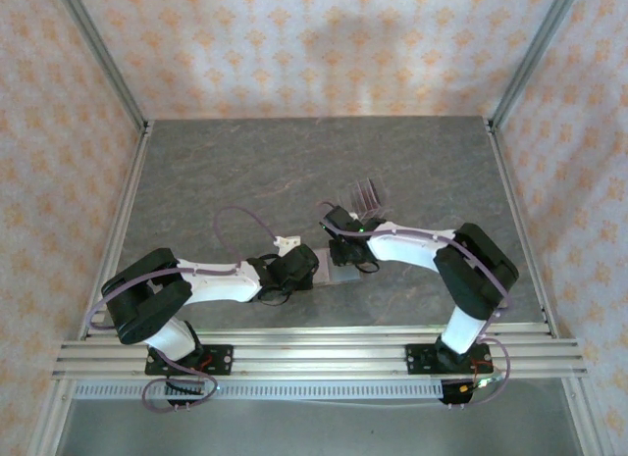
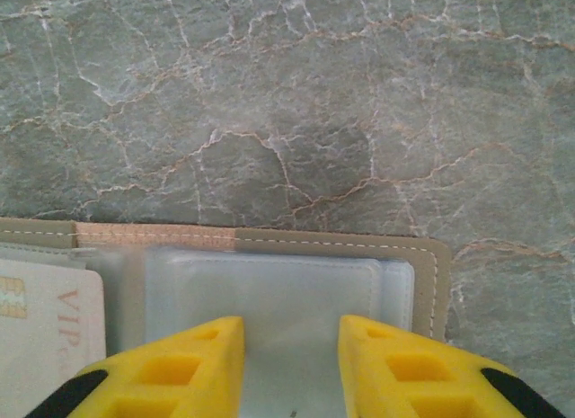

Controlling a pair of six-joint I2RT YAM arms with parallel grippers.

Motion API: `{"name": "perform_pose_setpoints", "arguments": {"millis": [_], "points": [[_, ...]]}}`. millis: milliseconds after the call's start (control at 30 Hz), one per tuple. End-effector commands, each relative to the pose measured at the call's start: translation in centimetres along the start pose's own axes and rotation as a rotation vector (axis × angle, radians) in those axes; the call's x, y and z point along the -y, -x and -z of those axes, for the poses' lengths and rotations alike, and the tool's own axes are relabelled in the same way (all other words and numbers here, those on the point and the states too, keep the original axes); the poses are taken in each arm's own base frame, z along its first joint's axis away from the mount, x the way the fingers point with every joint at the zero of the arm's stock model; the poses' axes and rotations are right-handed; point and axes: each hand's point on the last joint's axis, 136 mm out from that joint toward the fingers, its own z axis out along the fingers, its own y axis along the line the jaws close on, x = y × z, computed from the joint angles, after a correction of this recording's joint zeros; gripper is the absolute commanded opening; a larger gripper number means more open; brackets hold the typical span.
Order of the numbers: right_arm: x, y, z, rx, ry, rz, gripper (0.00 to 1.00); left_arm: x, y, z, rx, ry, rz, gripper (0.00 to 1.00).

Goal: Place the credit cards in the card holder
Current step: Flip over the card slot in the card holder.

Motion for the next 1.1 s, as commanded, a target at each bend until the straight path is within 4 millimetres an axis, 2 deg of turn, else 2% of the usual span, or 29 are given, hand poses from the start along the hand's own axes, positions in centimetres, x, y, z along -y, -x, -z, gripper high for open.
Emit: {"name": "perform_pose_setpoints", "arguments": {"millis": [0, 100, 200, 300, 467, 600, 767, 867, 1067], "points": [[1.4, -2.7, -2.1, -0.065, -0.06, -0.011, 0.3, -2.1, -3.5, -1.4, -0.115, 0.052, -0.03, 0.2], [1.0, -3.4, -2.4, -0.077, -0.03, -0.031, 0.25, -2.1, -3.5, -1.4, -0.115, 0.052, -0.03, 0.2], [0.8, -3.2, -2.1, -0.066, -0.018, -0.038, 0.16, -2.1, -3.5, -1.4, -0.115, 0.053, -0.032, 0.2], [0.7, -2.3, -1.1, -0.041, -0.021, -0.031, 0.06, -2.0, -3.5, -1.4, -0.115, 0.052, -0.032, 0.2], [0.3, -0.2, 1.4, 0.01, -0.025, -0.01, 0.0, -2.0, -3.5, -1.5, -0.116, 0.05, -0.033, 0.2], [-0.9, 1.5, 3.2, 0.044, 0.002, 0.0, 0.0, -1.9, -3.5, -1.5, -0.118, 0.048, -0.033, 0.2], [-2.8, 1.8, 3.7, 0.029, 0.083, -0.015, 0.03, -1.7, -3.5, -1.6, -0.121, 0.044, -0.038, 0.2], [-4.1, 1.6, 3.6, 0.014, 0.151, -0.035, 0.09, -1.7, -3.6, -1.7, -0.122, 0.043, -0.039, 0.2], [-6.9, 1.2, 3.3, -0.023, 0.3, -0.094, 0.29, -1.7, -3.6, -1.6, -0.124, 0.041, -0.041, 0.2]]}}
